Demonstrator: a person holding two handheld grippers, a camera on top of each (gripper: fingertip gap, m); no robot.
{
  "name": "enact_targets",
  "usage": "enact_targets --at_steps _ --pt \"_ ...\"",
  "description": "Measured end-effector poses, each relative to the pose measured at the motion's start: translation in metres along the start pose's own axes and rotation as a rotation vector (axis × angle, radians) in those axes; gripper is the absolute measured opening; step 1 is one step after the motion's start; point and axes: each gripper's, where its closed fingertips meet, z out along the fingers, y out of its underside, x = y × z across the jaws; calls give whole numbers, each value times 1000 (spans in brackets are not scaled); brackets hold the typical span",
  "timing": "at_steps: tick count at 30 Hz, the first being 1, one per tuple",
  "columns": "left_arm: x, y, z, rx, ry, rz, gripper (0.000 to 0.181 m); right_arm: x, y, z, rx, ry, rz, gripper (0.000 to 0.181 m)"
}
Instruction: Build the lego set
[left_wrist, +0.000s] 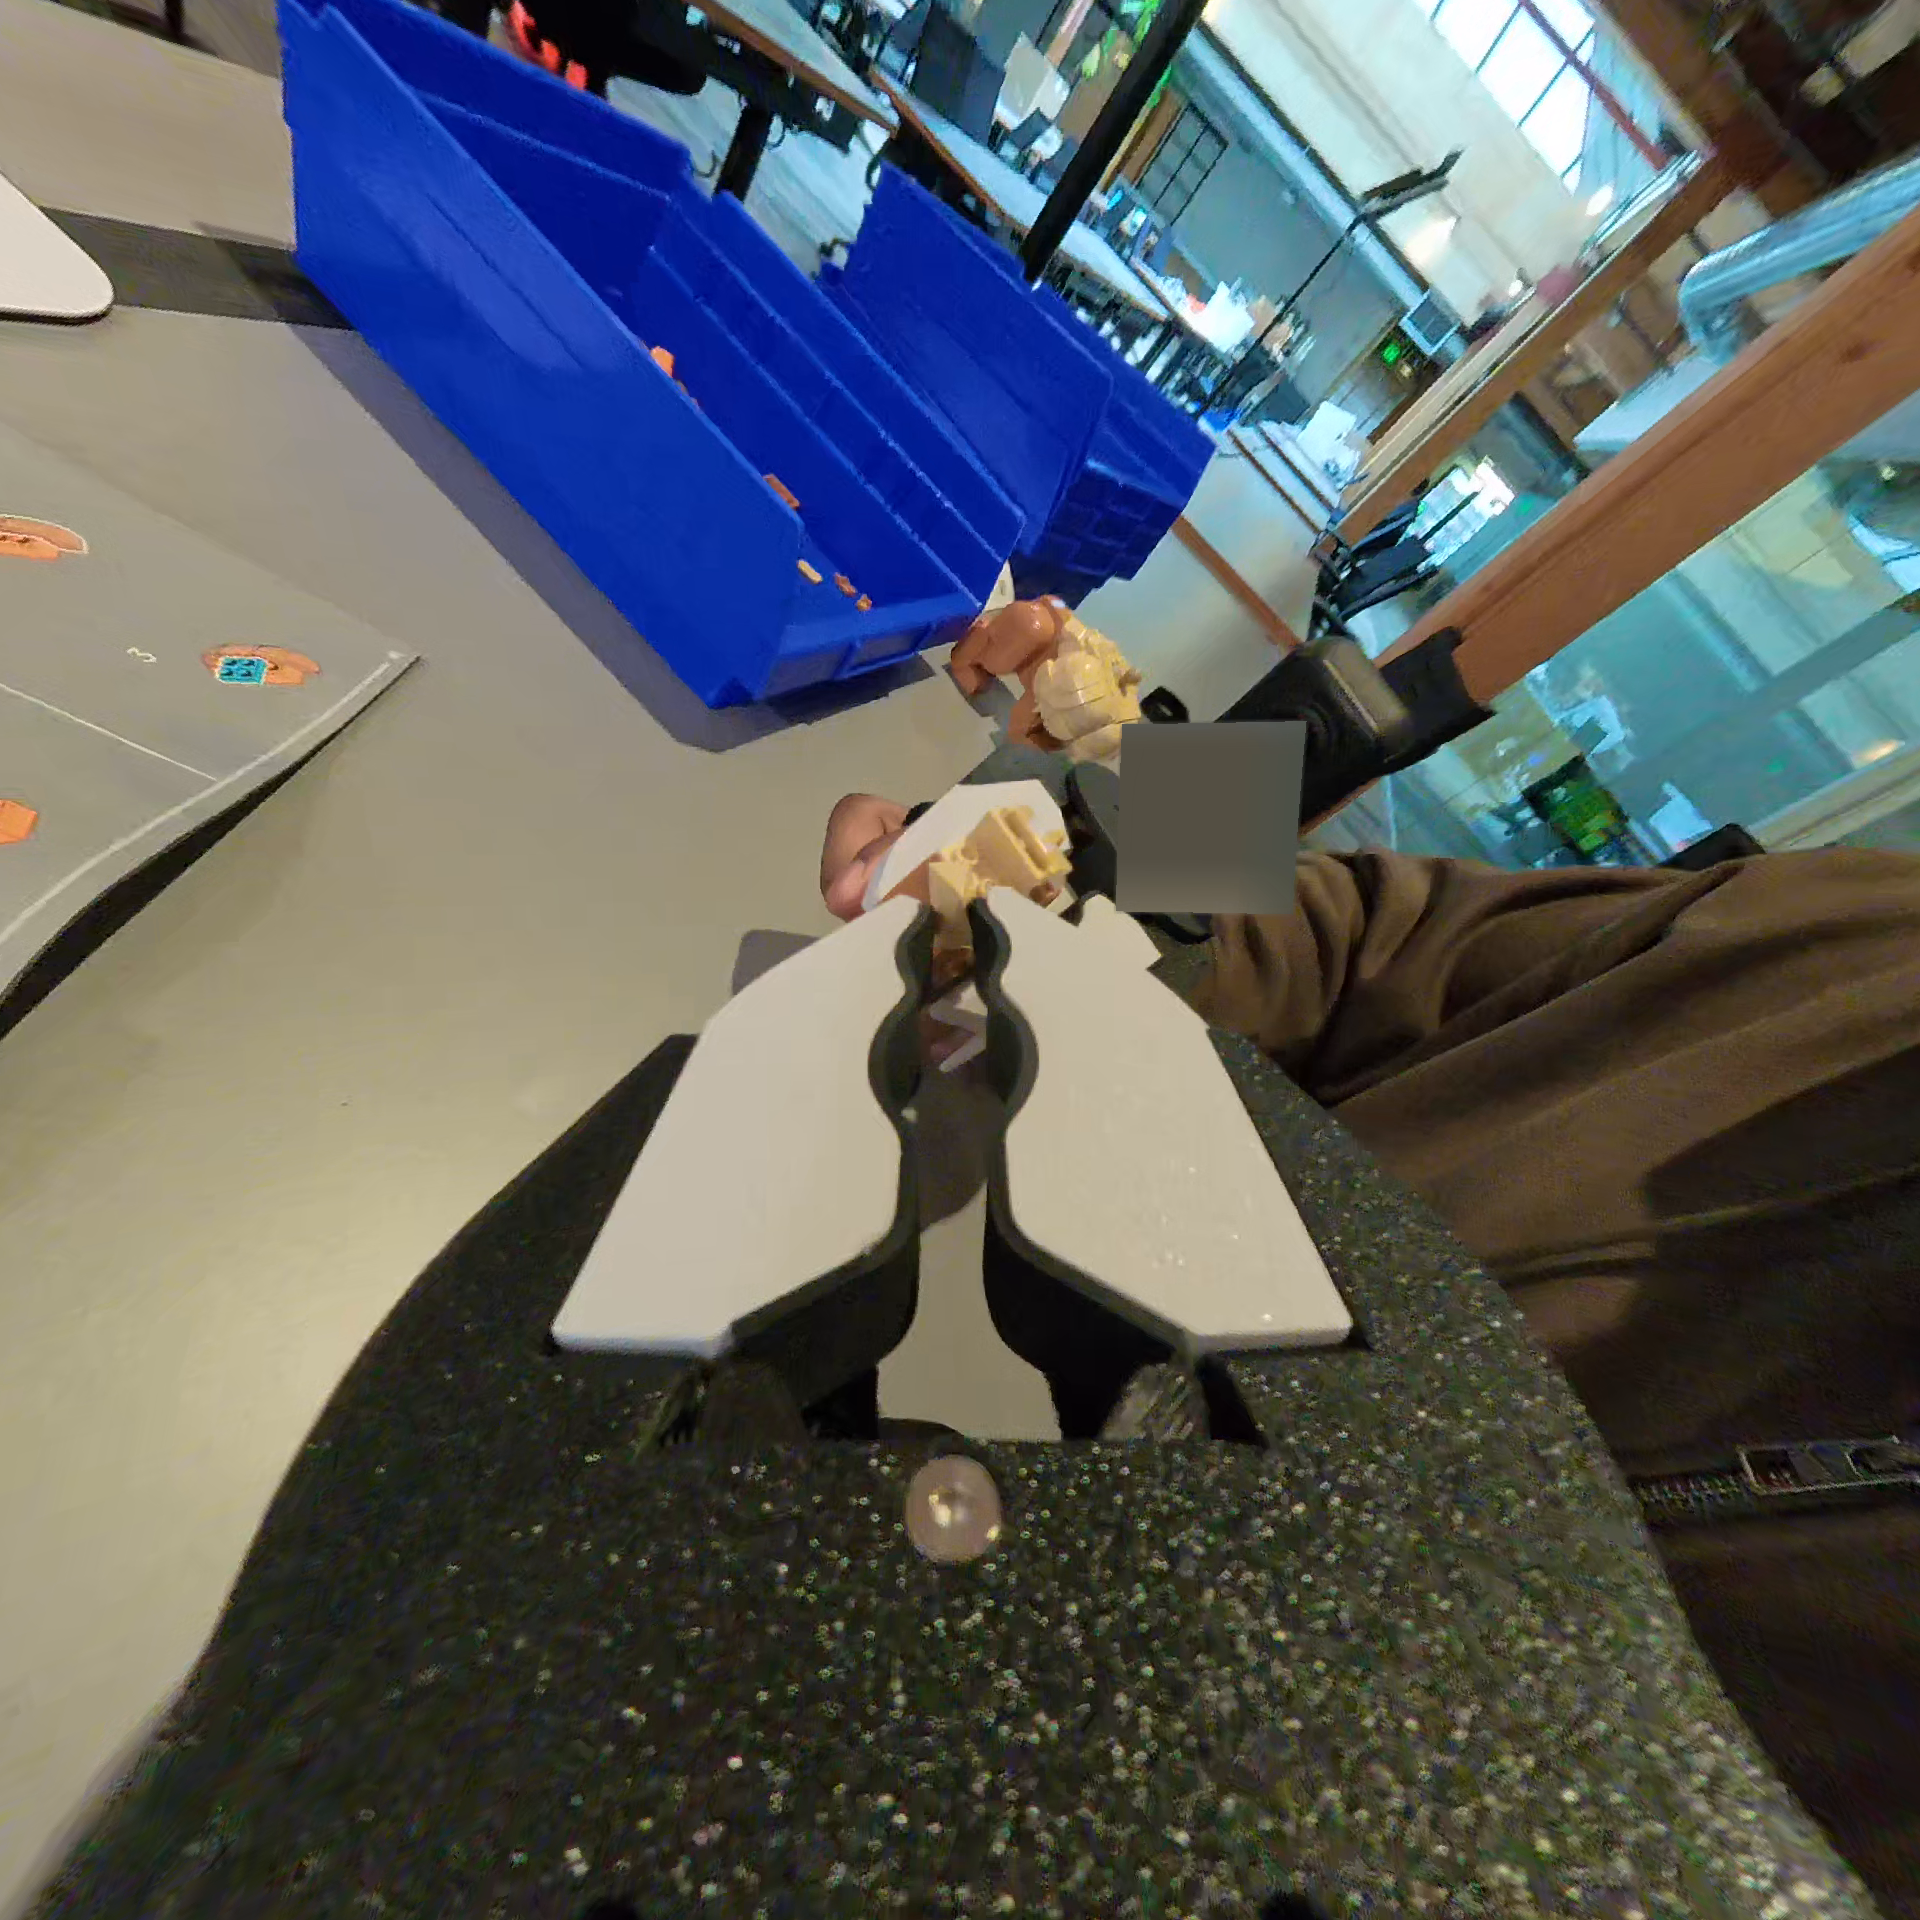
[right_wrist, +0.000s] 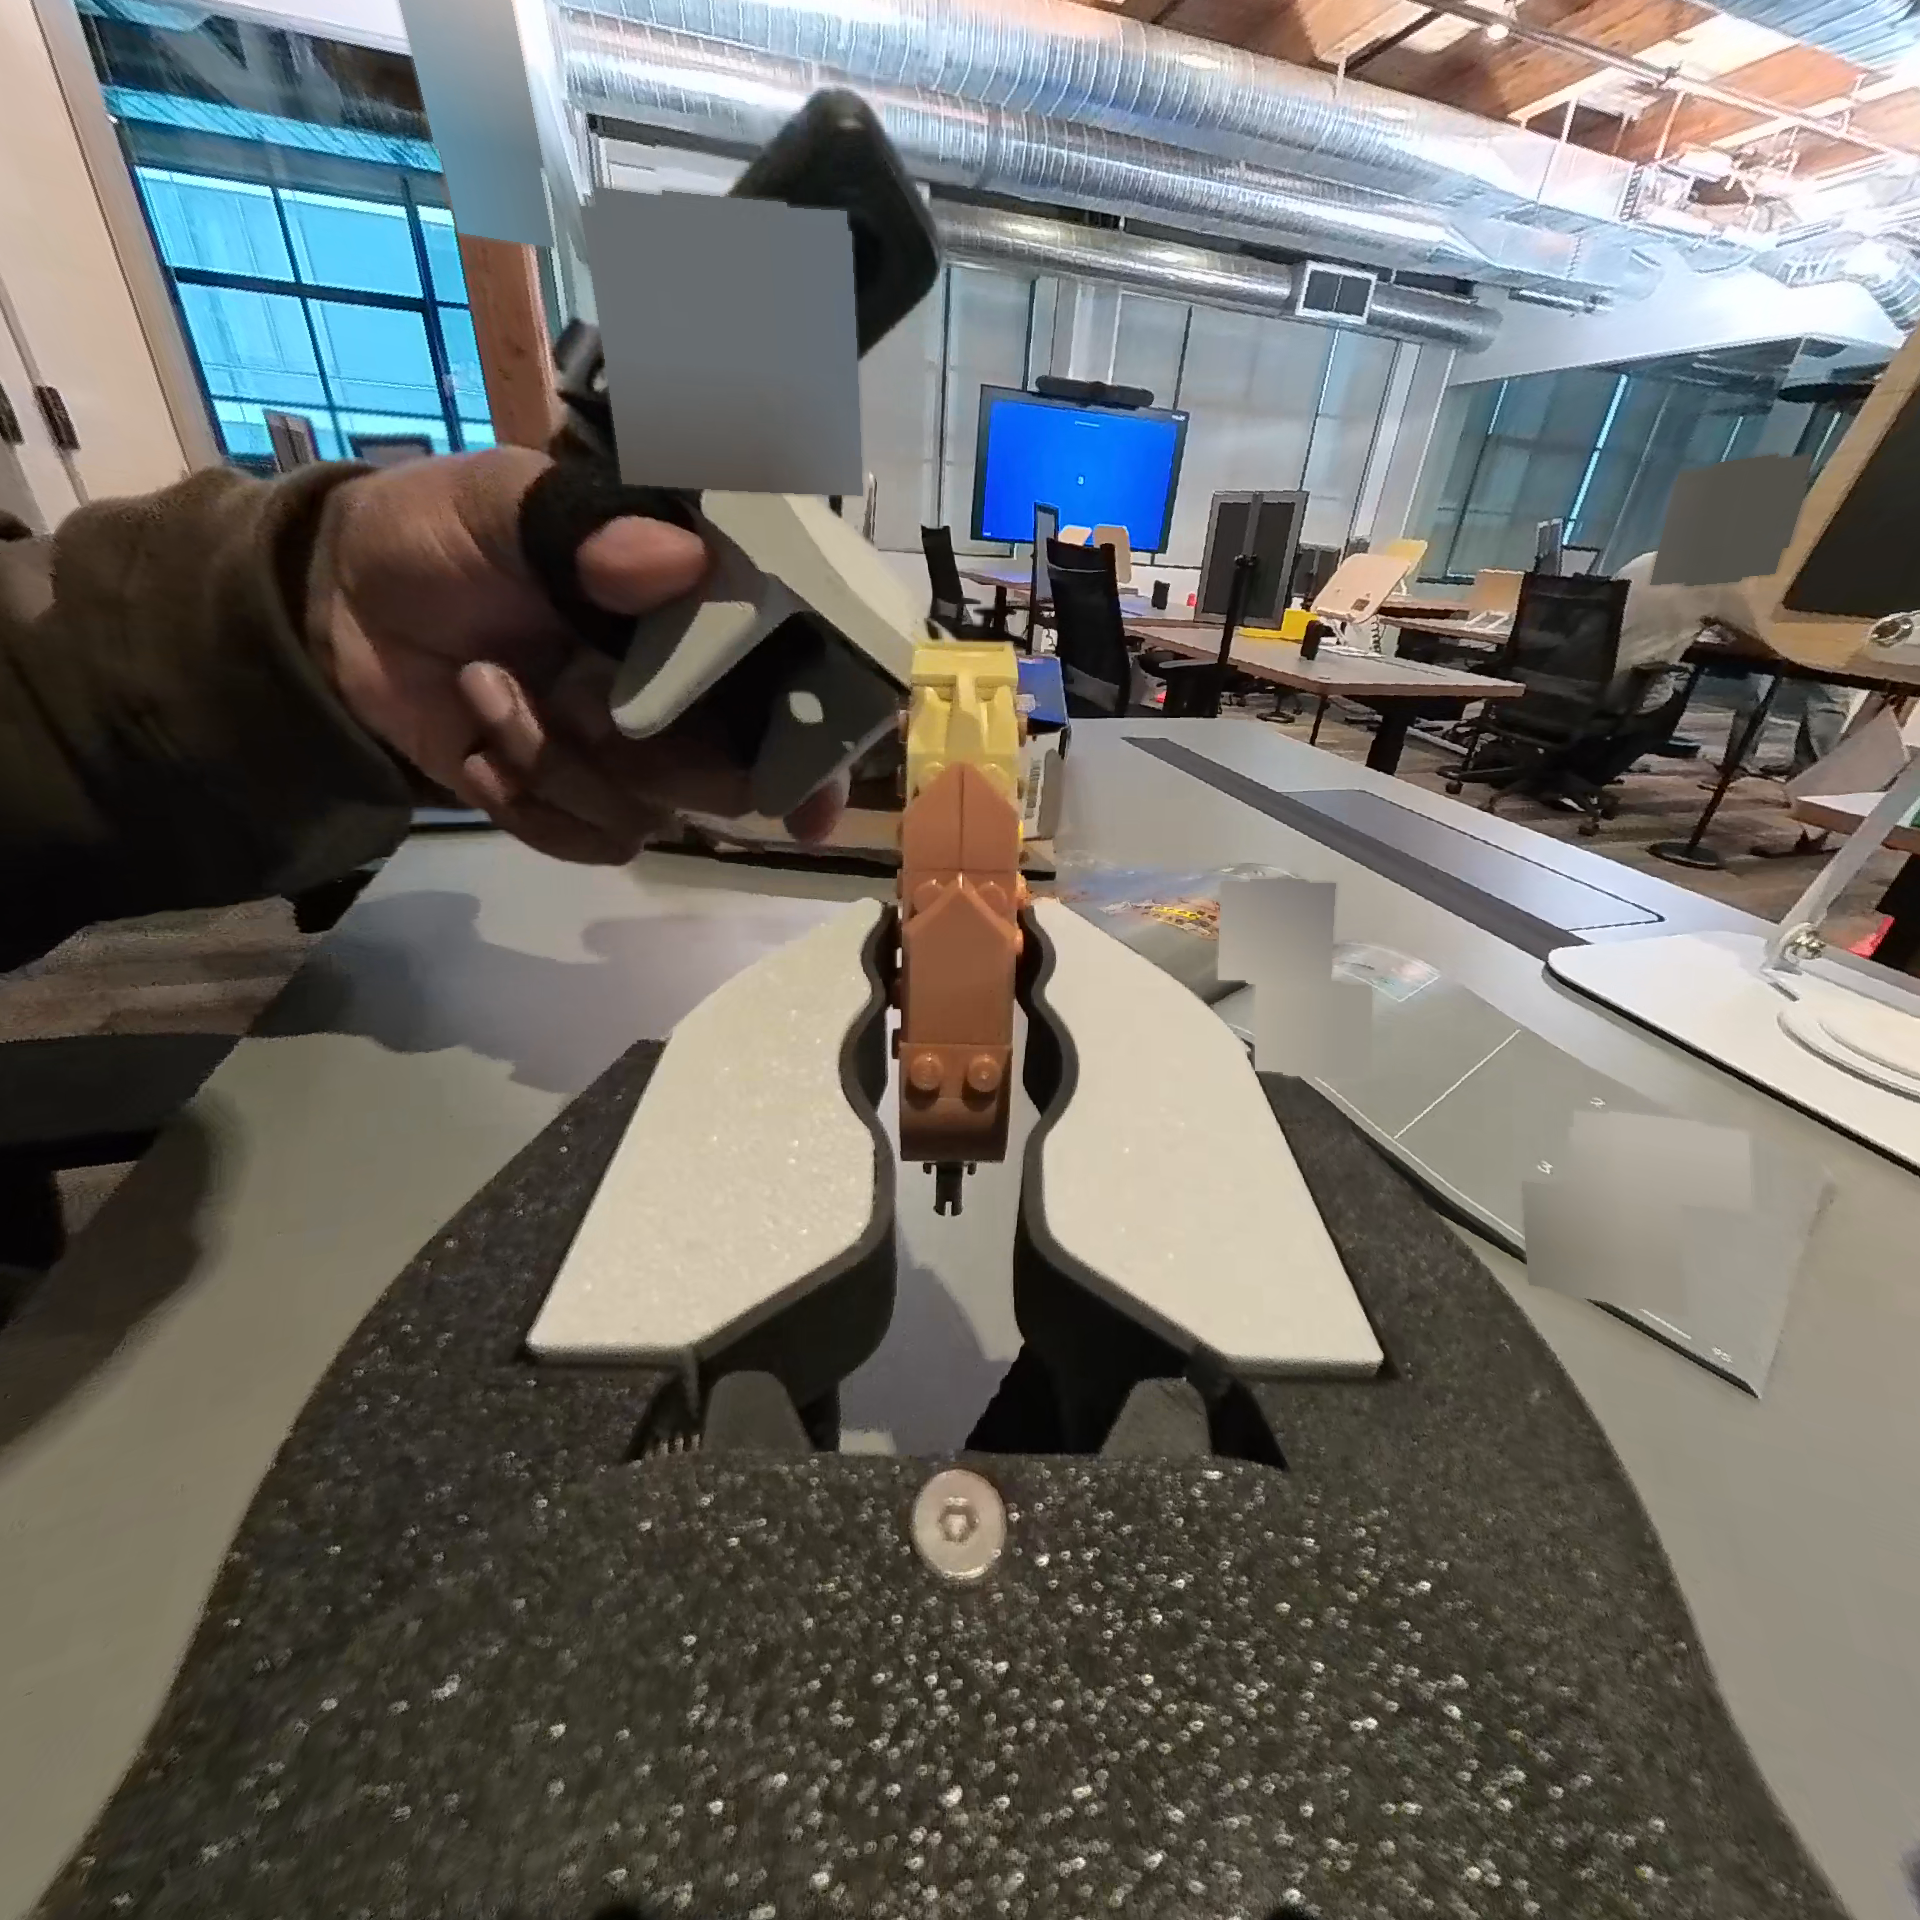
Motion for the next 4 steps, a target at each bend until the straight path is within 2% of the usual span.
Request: enact_targets --at_steps 4 --pt "4 -4 2 -25 -20 13 7 -3 0 0 3 -12 -13 21"
